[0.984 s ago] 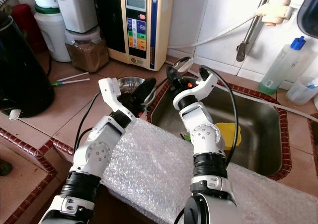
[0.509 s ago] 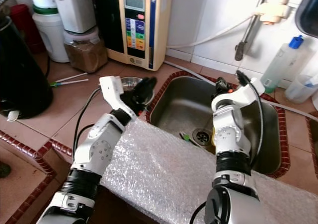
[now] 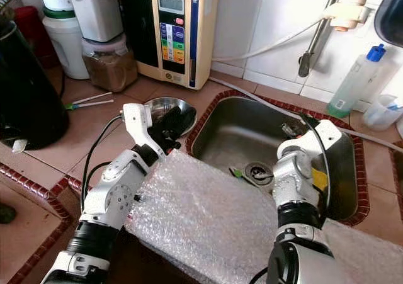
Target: Kitchen organization
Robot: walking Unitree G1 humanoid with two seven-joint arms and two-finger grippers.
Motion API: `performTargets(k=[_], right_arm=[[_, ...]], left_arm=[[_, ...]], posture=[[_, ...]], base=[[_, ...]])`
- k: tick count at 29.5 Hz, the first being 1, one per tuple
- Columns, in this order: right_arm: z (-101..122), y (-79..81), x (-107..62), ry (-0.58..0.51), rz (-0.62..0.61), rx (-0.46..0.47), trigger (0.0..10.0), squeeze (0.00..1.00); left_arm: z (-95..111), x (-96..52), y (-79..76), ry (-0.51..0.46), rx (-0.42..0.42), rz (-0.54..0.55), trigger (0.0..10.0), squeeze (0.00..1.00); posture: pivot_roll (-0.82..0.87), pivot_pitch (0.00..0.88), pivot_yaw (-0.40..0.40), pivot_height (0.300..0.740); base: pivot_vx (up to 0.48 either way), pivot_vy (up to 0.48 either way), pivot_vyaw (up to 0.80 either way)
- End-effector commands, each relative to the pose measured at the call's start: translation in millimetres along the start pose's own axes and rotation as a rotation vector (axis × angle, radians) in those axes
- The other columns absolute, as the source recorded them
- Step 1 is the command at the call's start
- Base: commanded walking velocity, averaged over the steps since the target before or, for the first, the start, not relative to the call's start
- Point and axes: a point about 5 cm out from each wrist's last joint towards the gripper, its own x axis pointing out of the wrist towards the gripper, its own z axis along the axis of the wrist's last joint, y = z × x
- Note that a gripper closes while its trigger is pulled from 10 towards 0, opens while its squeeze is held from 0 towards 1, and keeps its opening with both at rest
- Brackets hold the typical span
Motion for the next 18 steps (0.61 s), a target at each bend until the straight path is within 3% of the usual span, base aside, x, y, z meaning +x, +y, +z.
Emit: performTargets(k=[1,6,18], right_arm=[[1,-3.6,1.2,-0.005,-0.023,-0.019,0.0,0.0],[-4,-16.3,3.2,0.048,-0.094,-0.107,0.0,0.0],[-3,-26.7,4.9,0.062,-0.141,-0.167,0.0,0.0]], left_arm=[[1,-1.0,-1.5,0.003,0.015,0.003,10.0,1.0],[2,-3.7,2.8,0.005,0.026,0.023,10.0,1.0],[3,-3.4,5.6,-0.005,0.047,0.068,10.0,1.0]], posture=[[0.02,0.0,-0.027,0.74],[0.02,0.0,-0.026,0.74],[0.02,0.0,-0.05,0.74]], base=[[0.0,0.0,0.0],[0.0,0.0,0.0],[0.0,0.0,0.0]])
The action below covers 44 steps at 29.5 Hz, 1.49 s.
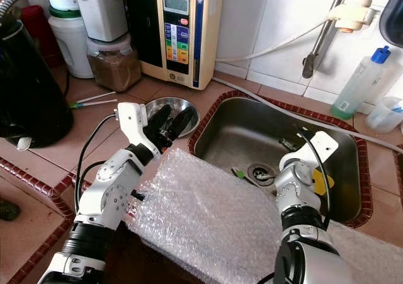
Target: Kitchen organization
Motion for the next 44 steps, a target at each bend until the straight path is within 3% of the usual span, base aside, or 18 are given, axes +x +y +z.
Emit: performTargets(k=[1,8,9,10,11,12,13,14,18,21,23,26,32,44], right_arm=[[4,-2.9,2.0,0.0,-0.015,-0.027,0.0,0.0],[-1,-2.2,1.5,0.025,-0.017,-0.062,0.0,0.0],[-5,-2.3,1.3,0.04,-0.013,-0.097,7.1,0.0],[-6,-2.3,1.2,0.047,-0.009,-0.109,7.1,0.0],[-6,-2.0,1.1,0.049,-0.004,-0.123,8.5,0.0],[-7,-1.8,0.9,0.044,-0.001,-0.18,10.0,0.06],[-8,-1.4,0.8,0.044,0.005,-0.21,10.0,1.0],[-6,2.8,0.1,0.004,0.046,-0.318,10.0,1.0],[-1,13.3,-2.7,-0.095,0.12,-0.515,10.0,1.0],[0,17.6,-4.6,-0.137,0.142,-0.576,10.0,1.0],[1,30.6,-11.0,-0.214,0.22,-0.634,10.0,1.0],[6,42.8,-18.5,-0.318,0.293,-0.67,10.0,1.0],[19,58.3,-34.9,-0.483,0.405,-0.626,10.0,1.0],[24,66.0,-48.5,-0.528,0.49,-0.631,10.0,1.0]], left_arm=[[1,0.5,-2.8,-0.008,0.009,0.005,10.0,1.0],[0,-0.6,-1.0,0.003,0.037,0.025,10.0,1.0],[0,-0.9,1.8,0.008,0.059,0.041,10.0,1.0],[1,-1.1,3.1,0.011,0.072,0.05,10.0,1.0],[1,-1.3,4.2,0.011,0.083,0.056,10.0,1.0],[1,-1.6,5.7,0.014,0.089,0.064,10.0,0.29],[1,-2.0,6.7,0.017,0.091,0.07,10.0,0.0],[0,-2.9,10.1,0.029,0.106,0.091,10.0,0.0],[-1,-4.4,16.8,0.049,0.13,0.128,10.0,0.0],[-1,-4.4,21.3,0.058,0.144,0.155,10.0,0.0],[1,-0.1,31.4,0.078,0.181,0.219,10.0,0.0],[2,2.2,37.0,0.092,0.206,0.253,10.0,0.0],[-2,2.3,44.8,0.122,0.231,0.321,10.0,0.0],[-14,14.9,40.8,0.219,0.281,0.313,9.8,0.0]], posture=[[0.02,0.0,-0.052,0.74],[0.02,0.0,-0.047,0.74],[0.02,0.0,-0.044,0.74],[0.02,0.0,-0.044,0.74],[0.02,0.0,-0.042,0.74],[0.02,0.0,-0.04,0.74],[0.02,0.0,-0.038,0.74],[0.02,0.0,-0.035,0.74],[0.02,0.0,-0.03,0.74],[0.02,0.0,-0.025,0.74],[0.02,0.0,-0.022,0.74],[0.02,0.0,-0.02,0.74],[0.01,0.0,-0.02,0.74],[-0.01,0.0,-0.009,0.74]], base=[[0.0,0.0,0.0],[0.0,0.0,0.0],[0.0,0.0,0.0],[0.0,0.0,0.0],[0.0,0.0,0.0],[0.0,0.0,0.0],[0.0,0.0,0.0],[0.0,0.0,0.0],[0.0,0.0,0.0],[0.0,0.0,0.0],[0.0,0.0,0.0],[0.0,0.0,0.0],[0.0,0.0,0.0],[0.0,0.0,0.0]])
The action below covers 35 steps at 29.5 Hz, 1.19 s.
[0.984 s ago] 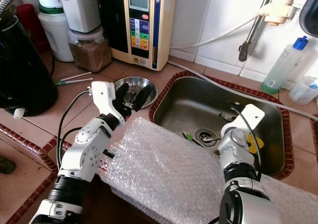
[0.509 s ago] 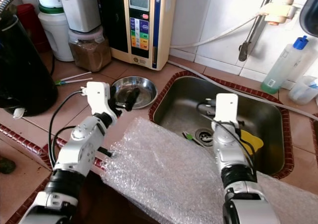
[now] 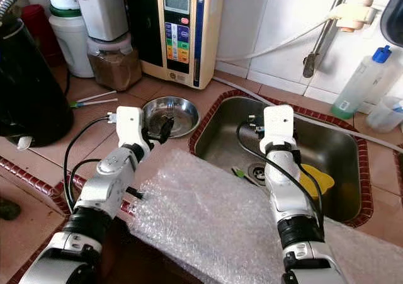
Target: Kitchen organization
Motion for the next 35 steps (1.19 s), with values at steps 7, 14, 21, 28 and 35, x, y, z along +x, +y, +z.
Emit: performTargets(k=[7,14,21,28,35], right_arm=[[6,11.2,-6.4,-0.008,0.064,0.021,10.0,1.0],[4,17.1,-10.6,0.01,0.093,0.034,10.0,1.0],[6,17.6,-10.8,0.01,0.101,0.031,10.0,0.0],[9,17.5,-9.6,0.01,0.096,0.03,10.0,0.0],[9,18.0,-7.9,0.021,0.097,0.042,10.0,0.0]], left_arm=[[6,14.3,-3.7,0.077,0.109,-0.037,7.3,0.0],[2,17.7,7.5,0.17,0.117,-0.015,0.0,0.0],[0,18.9,12.8,0.21,0.11,-0.006,0.0,0.0],[3,18.8,26.9,0.225,0.12,0.023,0.0,0.0],[0,11.3,47.2,0.253,0.136,0.04,0.0,0.0]], posture=[[-0.01,0.0,0.013,0.74],[-0.01,0.0,0.035,0.74],[-0.01,0.0,0.041,0.74],[-0.02,0.0,0.05,0.74],[-0.01,0.0,0.045,0.74]], base=[[0.0,0.0,0.0],[0.0,0.0,0.0],[0.0,0.0,0.0],[0.0,0.0,0.0],[0.0,0.0,0.0]])
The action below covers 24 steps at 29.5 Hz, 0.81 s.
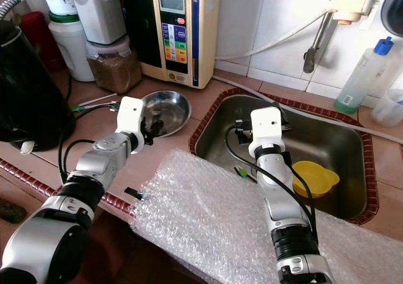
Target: Kitchen organization
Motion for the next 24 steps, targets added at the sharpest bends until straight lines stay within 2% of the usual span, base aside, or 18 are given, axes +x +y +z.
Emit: performTargets(k=[1,9,24], right_arm=[[4,-1.1,3.0,-0.003,-0.001,0.012,10.0,0.0],[6,-4.5,6.6,0.002,-0.003,0.021,10.0,0.0],[9,-8.8,11.9,0.003,-0.003,0.024,10.0,0.0]], left_arm=[[-7,-2.0,6.4,0.038,0.009,0.004,0.0,0.0],[-16,-7.8,18.2,0.067,0.003,0.016,0.0,0.0],[-3,-9.8,27.7,0.03,0.022,0.045,0.0,0.0]], posture=[[-0.01,0.0,0.045,0.74],[0.02,0.0,0.034,0.74],[0.02,0.0,0.022,0.74]], base=[[0.0,0.0,0.0],[0.0,0.0,0.0],[0.0,0.0,0.0]])
